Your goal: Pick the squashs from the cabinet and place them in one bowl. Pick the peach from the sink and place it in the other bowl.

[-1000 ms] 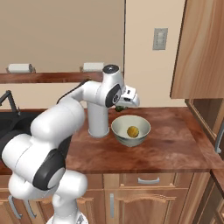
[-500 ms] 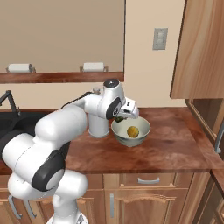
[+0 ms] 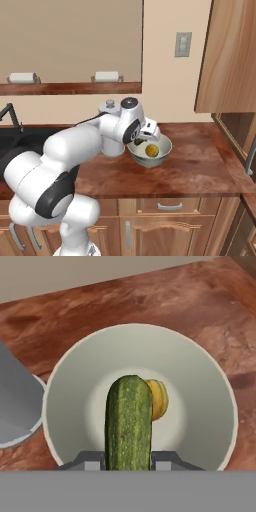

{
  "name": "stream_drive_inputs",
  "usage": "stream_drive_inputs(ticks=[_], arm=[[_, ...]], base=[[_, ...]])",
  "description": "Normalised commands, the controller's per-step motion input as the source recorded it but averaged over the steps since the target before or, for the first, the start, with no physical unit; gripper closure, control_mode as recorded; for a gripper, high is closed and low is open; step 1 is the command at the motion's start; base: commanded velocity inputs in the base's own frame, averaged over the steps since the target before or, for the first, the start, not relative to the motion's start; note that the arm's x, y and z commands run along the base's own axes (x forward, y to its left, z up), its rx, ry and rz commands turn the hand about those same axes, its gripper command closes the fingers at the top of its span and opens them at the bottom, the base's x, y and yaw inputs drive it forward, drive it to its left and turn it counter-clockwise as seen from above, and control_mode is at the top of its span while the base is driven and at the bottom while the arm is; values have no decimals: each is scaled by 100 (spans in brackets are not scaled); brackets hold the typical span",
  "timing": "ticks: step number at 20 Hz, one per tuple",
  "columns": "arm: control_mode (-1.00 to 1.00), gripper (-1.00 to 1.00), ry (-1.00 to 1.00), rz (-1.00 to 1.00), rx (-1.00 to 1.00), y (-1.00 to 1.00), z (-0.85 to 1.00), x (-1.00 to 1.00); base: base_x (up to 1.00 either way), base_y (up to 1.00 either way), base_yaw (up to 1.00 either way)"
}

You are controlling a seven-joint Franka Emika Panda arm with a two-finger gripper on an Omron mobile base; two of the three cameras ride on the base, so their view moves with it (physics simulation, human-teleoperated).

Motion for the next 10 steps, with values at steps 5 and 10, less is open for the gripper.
stream_drive_inputs(ticks=[5,10], arm=[[-100,100,0,0,0,-22,0,11],[-100,100,0,0,0,-12,0,22]], base=[[0,0,0],[0,0,0]])
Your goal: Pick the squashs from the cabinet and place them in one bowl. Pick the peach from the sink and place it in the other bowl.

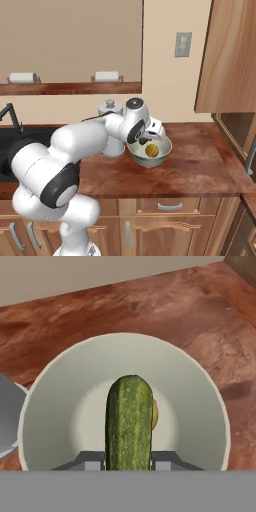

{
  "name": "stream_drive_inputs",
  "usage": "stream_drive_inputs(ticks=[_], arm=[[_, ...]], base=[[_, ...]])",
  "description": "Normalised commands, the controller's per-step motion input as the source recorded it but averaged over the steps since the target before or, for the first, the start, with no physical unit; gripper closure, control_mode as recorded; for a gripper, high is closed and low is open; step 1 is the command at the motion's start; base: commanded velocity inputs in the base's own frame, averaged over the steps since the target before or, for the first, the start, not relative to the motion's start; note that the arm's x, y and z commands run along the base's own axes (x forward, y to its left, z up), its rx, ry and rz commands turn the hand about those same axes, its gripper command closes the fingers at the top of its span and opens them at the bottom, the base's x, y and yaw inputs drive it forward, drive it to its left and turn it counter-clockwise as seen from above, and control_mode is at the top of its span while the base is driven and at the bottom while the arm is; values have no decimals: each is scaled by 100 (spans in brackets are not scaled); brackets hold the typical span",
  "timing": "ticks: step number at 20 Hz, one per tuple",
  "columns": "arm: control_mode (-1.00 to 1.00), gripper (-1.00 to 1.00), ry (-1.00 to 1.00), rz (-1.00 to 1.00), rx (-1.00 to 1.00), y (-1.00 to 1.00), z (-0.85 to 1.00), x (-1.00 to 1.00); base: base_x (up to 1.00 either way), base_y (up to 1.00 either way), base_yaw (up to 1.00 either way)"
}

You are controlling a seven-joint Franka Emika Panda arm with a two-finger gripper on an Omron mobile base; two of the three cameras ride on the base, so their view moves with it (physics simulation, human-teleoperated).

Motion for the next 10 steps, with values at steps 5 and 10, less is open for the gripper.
stream_drive_inputs(ticks=[5,10], arm=[[-100,100,0,0,0,-1,0,7],[-100,100,0,0,0,0,-8,0]], base=[[0,0,0],[0,0,0]])
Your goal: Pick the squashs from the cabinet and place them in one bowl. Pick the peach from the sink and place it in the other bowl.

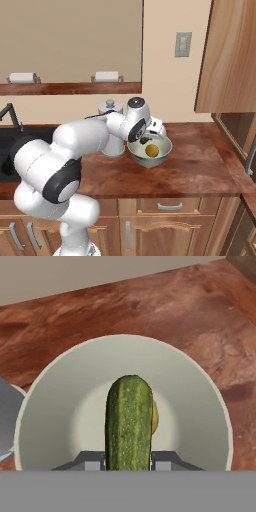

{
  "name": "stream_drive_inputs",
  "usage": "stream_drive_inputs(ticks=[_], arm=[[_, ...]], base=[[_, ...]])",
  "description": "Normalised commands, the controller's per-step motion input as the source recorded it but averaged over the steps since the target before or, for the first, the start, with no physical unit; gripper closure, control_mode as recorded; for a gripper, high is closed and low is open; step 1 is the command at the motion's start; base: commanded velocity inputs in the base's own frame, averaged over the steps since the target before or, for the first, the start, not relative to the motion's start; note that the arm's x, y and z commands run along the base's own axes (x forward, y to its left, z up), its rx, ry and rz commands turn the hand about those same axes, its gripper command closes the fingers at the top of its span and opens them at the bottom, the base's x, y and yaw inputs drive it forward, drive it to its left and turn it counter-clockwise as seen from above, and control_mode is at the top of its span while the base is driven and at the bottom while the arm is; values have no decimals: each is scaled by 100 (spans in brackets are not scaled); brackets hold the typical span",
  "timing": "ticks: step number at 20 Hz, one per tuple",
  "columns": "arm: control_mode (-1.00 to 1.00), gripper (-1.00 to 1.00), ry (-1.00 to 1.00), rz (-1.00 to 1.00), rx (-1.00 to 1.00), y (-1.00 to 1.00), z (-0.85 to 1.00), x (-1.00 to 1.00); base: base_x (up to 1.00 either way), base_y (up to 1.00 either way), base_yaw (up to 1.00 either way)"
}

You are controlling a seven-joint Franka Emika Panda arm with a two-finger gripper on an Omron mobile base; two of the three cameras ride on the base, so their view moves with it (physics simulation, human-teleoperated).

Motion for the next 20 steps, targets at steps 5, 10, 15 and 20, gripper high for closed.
stream_drive_inputs(ticks=[5,10,15,20], arm=[[-100,100,0,0,0,0,-19,2],[-100,100,0,0,0,0,-9,9],[-100,100,0,0,0,0,-13,9],[-100,100,0,0,0,0,-16,7]], base=[[0,0,0],[0,0,0],[0,0,0],[0,0,0]])
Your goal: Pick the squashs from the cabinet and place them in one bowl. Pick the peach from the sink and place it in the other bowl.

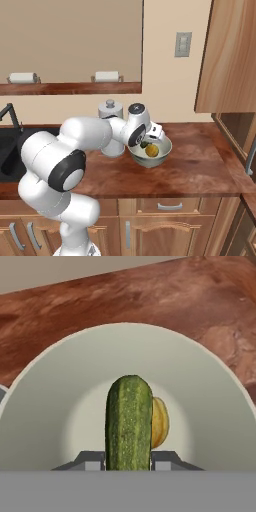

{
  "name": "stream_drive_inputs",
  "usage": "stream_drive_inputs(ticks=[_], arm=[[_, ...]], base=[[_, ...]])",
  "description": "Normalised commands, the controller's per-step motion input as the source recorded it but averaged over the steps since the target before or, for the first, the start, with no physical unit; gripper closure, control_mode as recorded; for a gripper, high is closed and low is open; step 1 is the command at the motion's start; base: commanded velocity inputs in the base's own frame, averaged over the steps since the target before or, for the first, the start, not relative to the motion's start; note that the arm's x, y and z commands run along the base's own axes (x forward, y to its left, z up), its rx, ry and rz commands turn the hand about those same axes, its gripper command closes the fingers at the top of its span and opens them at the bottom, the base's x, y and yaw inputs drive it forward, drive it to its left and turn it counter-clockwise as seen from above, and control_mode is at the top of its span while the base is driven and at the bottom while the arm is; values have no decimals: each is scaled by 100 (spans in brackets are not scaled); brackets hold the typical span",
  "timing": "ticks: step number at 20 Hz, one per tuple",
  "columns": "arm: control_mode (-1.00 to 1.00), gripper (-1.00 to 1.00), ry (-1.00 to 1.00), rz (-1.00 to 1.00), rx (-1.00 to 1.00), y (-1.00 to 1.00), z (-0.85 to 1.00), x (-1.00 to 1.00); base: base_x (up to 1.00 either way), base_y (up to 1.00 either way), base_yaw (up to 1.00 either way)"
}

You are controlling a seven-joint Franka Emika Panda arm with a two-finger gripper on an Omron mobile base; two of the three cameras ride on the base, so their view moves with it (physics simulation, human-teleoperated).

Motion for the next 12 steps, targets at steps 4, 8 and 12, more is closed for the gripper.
stream_drive_inputs(ticks=[4,8,12], arm=[[-100,100,0,0,0,0,-15,1],[-100,100,0,0,0,0,-17,0],[-100,100,0,0,0,0,-22,2]], base=[[0,0,0],[0,0,0],[0,0,0]])
